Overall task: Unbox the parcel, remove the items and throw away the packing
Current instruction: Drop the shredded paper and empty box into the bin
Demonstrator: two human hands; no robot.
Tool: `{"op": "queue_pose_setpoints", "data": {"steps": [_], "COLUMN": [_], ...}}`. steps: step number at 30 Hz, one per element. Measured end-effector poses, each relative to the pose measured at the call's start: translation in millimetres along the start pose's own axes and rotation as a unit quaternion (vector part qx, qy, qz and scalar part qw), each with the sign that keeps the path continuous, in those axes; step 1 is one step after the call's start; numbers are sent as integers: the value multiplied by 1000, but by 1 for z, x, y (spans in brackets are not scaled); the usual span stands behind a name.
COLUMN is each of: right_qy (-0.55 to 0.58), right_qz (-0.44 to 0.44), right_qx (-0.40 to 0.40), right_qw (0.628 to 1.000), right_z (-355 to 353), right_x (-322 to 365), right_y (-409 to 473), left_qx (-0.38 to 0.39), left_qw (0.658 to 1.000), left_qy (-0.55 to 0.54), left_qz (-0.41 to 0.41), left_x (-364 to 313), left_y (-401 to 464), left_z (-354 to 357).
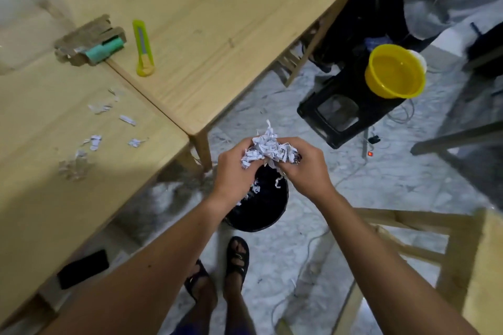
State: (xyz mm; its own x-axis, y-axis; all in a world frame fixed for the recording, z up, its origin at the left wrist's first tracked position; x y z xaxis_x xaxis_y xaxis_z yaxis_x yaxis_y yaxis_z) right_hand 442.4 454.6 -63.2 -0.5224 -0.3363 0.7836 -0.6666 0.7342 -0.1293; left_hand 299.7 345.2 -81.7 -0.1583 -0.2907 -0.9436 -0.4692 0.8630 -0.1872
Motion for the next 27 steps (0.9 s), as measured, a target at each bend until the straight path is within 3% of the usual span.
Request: {"op": "queue_pose_setpoints", "data": {"steps": [12, 27], "right_qy": [-18, 74], "right_qz": [59, 92], "right_qx": [21, 35], "right_qw": [998, 992], "right_z": [5, 16], "right_x": [-87, -105], "right_y": [-48, -54], "left_qx": [149, 154], "left_qw": [985, 984], "left_qy": [80, 87], "left_qz": [-34, -35], "left_x": [50, 79], "left_y": [-11, -18], "left_z": [64, 56]}}
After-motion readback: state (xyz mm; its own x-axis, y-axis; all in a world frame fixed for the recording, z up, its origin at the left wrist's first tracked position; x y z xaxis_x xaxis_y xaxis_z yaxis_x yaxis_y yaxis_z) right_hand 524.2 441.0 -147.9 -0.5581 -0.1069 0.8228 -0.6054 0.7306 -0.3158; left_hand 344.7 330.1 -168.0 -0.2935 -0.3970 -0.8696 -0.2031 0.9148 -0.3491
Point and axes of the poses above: each hand's wrist, its own y-axis towards the middle knuckle, its own z-axis out of the palm, x = y × z, the point moved 4 cm from there along y, towards the middle knuckle, and after that the axes turned 6 degrees about x, right-handed, at the moved point
